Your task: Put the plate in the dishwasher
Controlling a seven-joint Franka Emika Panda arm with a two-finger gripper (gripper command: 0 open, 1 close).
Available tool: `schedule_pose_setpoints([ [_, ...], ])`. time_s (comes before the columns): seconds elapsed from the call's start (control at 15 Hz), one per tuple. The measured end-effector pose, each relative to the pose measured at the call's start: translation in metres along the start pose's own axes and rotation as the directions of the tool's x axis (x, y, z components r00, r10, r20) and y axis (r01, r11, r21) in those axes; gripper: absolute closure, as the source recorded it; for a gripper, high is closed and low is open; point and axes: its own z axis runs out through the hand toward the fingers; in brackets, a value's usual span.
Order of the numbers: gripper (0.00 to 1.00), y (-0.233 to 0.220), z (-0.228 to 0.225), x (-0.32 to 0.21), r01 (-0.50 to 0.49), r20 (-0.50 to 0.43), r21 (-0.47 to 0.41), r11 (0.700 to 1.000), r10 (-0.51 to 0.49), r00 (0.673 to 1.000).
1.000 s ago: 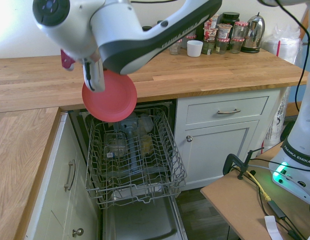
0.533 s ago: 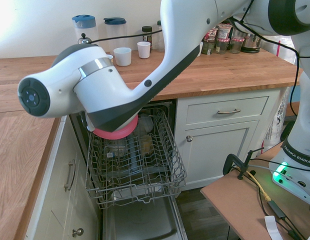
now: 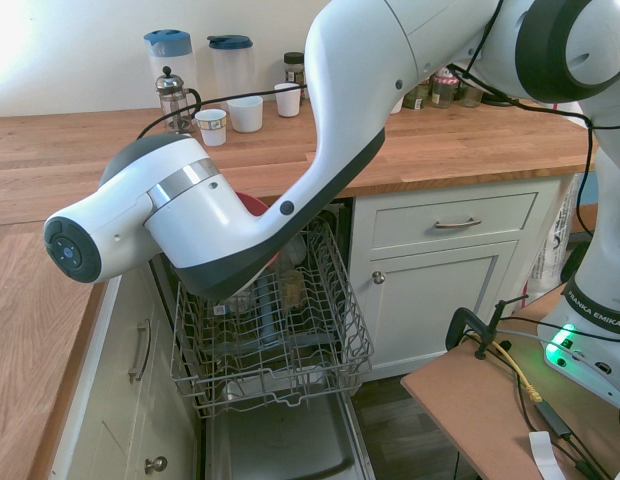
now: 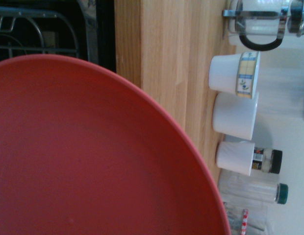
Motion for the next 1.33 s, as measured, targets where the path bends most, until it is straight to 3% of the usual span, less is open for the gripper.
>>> schedule_pose_setpoints([
  [0.4,1.00,-0.049,-0.031,-0.046,0.041,-0.031,-0.031,0.999,-0.042,0.999],
  [0.8,1.00,-0.091,-0.024,-0.082,0.024,-0.041,-0.067,0.997,-0.026,0.999],
  [1.33,1.00,-0.120,-0.009,-0.090,0.007,-0.046,-0.095,0.995,-0.012,0.999],
])
